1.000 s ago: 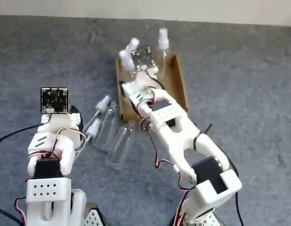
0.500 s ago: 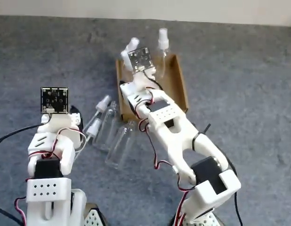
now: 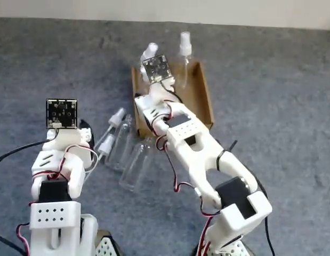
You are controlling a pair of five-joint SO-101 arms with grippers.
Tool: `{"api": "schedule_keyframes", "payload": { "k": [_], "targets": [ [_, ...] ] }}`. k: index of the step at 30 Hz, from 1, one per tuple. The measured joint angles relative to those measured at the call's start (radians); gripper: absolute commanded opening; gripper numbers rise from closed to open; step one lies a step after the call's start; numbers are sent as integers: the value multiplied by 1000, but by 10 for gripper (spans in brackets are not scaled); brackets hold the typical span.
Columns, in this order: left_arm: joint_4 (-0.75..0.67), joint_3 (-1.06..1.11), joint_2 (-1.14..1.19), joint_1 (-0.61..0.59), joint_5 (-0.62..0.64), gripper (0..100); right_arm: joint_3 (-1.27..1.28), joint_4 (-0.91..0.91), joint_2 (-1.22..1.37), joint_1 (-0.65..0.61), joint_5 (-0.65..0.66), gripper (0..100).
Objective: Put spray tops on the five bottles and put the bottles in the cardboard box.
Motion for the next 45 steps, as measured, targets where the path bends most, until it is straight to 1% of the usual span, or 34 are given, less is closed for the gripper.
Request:
{"api": "schedule_keyframes", "payload": {
  "k": [4, 7, 11, 19, 23, 26, 28, 32, 35, 37, 41, 45],
  "targets": [
    [0, 0, 0, 0, 0, 5, 0, 63, 0, 0, 0, 277],
    [0, 0, 0, 0, 0, 5, -2, 72, -2, -6, 0, 277],
    [0, 0, 0, 0, 0, 5, -18, 120, -61, -17, 0, 277],
    [0, 0, 0, 0, 0, 5, -178, 405, -262, -18, 0, 275],
    [0, 0, 0, 0, 0, 5, -199, 572, -368, -25, 0, 274],
    [0, 0, 0, 0, 0, 5, -201, 681, -439, -55, 0, 274],
    [0, 0, 0, 0, 0, 5, -201, 766, -474, -89, -38, 274],
    [0, 0, 0, 0, 0, 5, -144, 908, -497, -189, -193, 274],
    [0, 0, 0, 0, 0, 5, -37, 921, -497, -265, -311, 274],
    [0, 0, 0, 0, 0, 5, 38, 896, -497, -304, -370, 274],
    [0, 0, 0, 0, 0, 5, 141, 802, -497, -327, -396, 274],
    [0, 0, 0, 0, 0, 5, 169, 775, -497, -327, -402, 274]
  ]
}}
